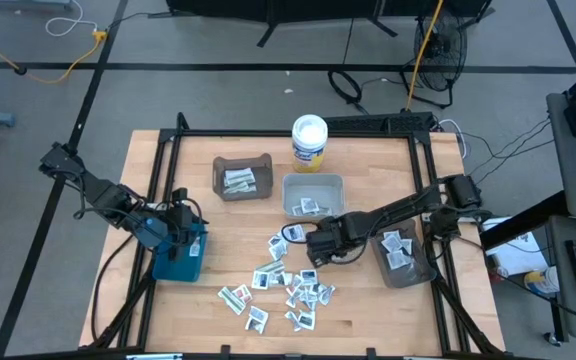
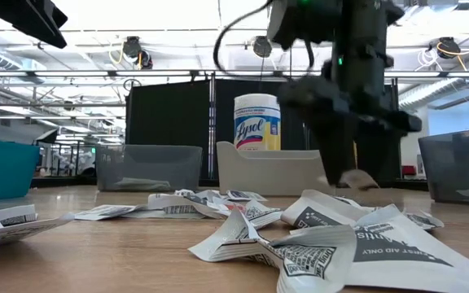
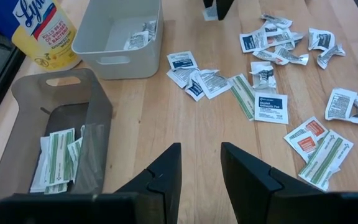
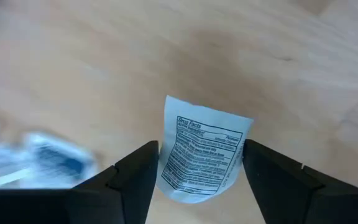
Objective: Pick & Place First Aid Supplies
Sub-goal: Put the blue alcohol pad into the bottom black bin
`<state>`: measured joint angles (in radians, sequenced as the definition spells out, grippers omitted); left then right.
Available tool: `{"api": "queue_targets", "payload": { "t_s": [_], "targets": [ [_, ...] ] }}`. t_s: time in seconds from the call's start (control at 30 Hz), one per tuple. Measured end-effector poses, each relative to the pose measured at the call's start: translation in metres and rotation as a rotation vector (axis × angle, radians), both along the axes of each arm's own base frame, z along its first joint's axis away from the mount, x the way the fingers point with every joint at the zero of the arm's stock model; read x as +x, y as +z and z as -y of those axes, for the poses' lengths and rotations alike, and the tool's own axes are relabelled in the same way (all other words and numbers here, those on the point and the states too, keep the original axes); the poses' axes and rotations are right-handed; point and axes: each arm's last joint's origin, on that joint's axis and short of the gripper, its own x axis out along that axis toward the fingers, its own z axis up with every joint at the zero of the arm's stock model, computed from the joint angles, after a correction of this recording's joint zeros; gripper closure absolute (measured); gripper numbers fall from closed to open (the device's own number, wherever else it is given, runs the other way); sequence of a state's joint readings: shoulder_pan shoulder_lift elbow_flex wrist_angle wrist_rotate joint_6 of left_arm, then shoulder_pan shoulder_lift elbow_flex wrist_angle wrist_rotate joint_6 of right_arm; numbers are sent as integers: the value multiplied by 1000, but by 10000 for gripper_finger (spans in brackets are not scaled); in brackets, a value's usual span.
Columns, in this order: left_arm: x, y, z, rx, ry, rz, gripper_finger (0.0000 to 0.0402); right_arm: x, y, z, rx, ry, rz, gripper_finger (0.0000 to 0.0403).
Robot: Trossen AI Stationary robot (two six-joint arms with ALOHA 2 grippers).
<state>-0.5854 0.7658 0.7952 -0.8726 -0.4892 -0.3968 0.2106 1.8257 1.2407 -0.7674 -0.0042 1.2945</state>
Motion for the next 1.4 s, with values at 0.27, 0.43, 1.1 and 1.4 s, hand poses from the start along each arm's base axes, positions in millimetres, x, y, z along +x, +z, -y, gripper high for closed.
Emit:
{"api": "queue_targets", "payload": {
  "t_s": [0.27, 0.43, 1.1, 1.4],
  "targets": [
    [0, 0, 0, -1, 1, 0, 284, -4, 17, -6, -40, 16, 70, 177],
    [0, 0, 0, -2, 1, 1, 284, -8, 25, -10, -37, 31, 93, 177],
    [0, 0, 0, -2, 2, 2, 284, -56, 85, -22, -117, -27, 169, 204],
    [0, 0, 0, -3, 4, 3, 284, -90, 101, -33, -119, -88, 97, 229]
  ]
}}
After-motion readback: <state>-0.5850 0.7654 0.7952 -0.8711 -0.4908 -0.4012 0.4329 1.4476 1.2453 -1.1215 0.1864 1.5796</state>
